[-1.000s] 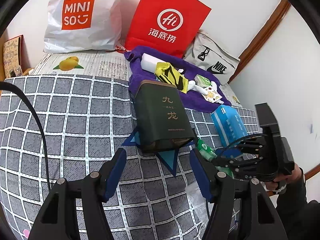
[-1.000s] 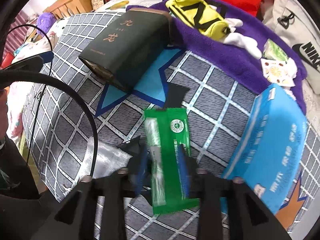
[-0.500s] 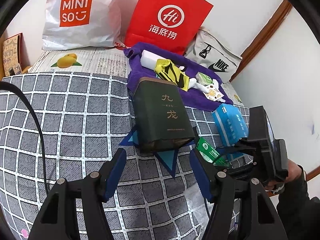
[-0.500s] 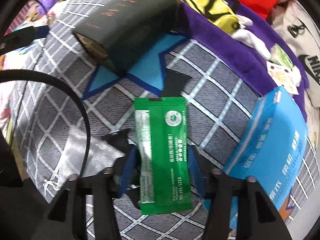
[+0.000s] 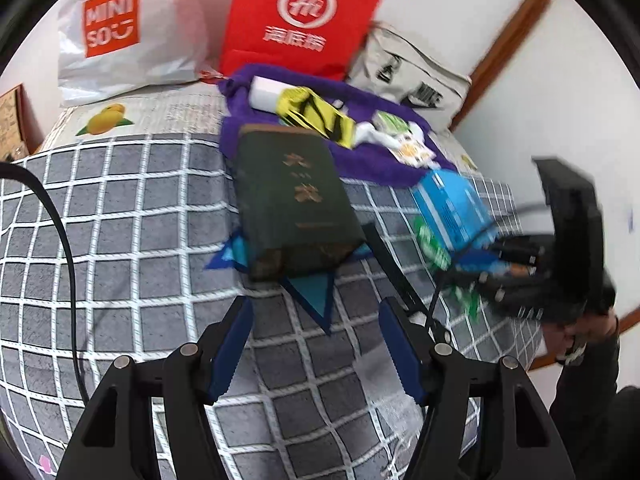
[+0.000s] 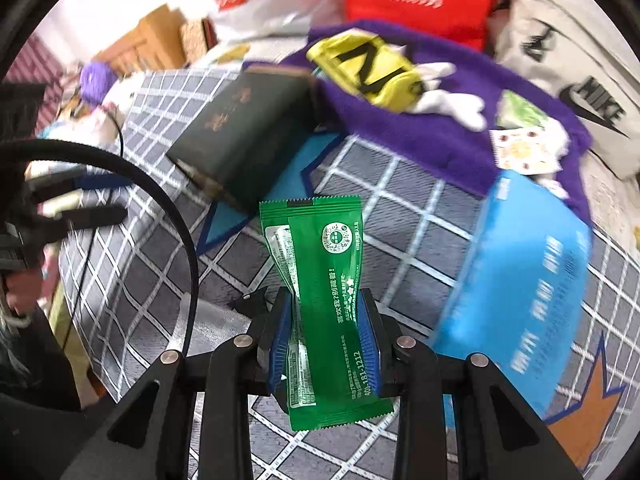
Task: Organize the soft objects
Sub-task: 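Grasp the green snack packet with the right tool while the left tool grasps the white mesh bag, then lift the green packet with the right tool while the left tool lifts the mesh bag toward the towel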
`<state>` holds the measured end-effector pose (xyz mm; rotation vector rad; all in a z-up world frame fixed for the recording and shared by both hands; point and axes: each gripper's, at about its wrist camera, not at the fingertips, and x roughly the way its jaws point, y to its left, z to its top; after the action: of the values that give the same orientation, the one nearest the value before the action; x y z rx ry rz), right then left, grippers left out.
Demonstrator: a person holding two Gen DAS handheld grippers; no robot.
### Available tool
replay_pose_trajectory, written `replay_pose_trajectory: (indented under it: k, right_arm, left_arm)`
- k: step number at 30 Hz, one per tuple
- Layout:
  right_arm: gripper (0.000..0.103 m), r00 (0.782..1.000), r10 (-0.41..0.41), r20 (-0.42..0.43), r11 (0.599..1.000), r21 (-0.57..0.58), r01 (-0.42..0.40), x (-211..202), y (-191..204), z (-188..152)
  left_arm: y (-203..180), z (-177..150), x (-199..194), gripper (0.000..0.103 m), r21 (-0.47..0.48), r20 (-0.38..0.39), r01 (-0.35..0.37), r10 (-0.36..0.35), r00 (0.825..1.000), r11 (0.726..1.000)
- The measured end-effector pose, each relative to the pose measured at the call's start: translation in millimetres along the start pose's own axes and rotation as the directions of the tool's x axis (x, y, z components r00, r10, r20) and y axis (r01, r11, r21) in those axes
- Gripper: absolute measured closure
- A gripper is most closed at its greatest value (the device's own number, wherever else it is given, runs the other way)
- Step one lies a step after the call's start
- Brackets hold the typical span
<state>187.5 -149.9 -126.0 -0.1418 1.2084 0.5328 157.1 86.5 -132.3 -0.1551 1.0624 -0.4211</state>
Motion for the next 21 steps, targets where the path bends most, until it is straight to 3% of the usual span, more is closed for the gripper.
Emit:
replay_pose_trajectory:
  k: [6,14,18,21]
  right_arm:
    - [0.071,0.996,0.01,0.093,0.998,0.065,-0.016,-33,-25,-20]
    - [0.071,0.977,0.032,0.211,0.996,0.08,-0.05,-55,-13,-29]
    - [0.071,0.969,0.031,0.245,0.995,0.088,-0.054,-65,-17,-39]
    - [0.071,0.965,0.013,0.261,0.993,0.106,-0.042,-72,-24,-53]
  left_arm:
    - [-28,-22,15,0.034,0.073,-0.063,0.019,-0.014,0.998,0.997]
    - [-61,-49,44,0.033,0.122,-0.133,0.05,-0.033,0.991,0.991]
    - [-79,-54,65,0.032,0.149,-0.154,-0.011,0.034,0.988,0.989]
    - [-90,-63,67,0.023,0.198,-0.131,-0.075,0.102,0.986,0.977]
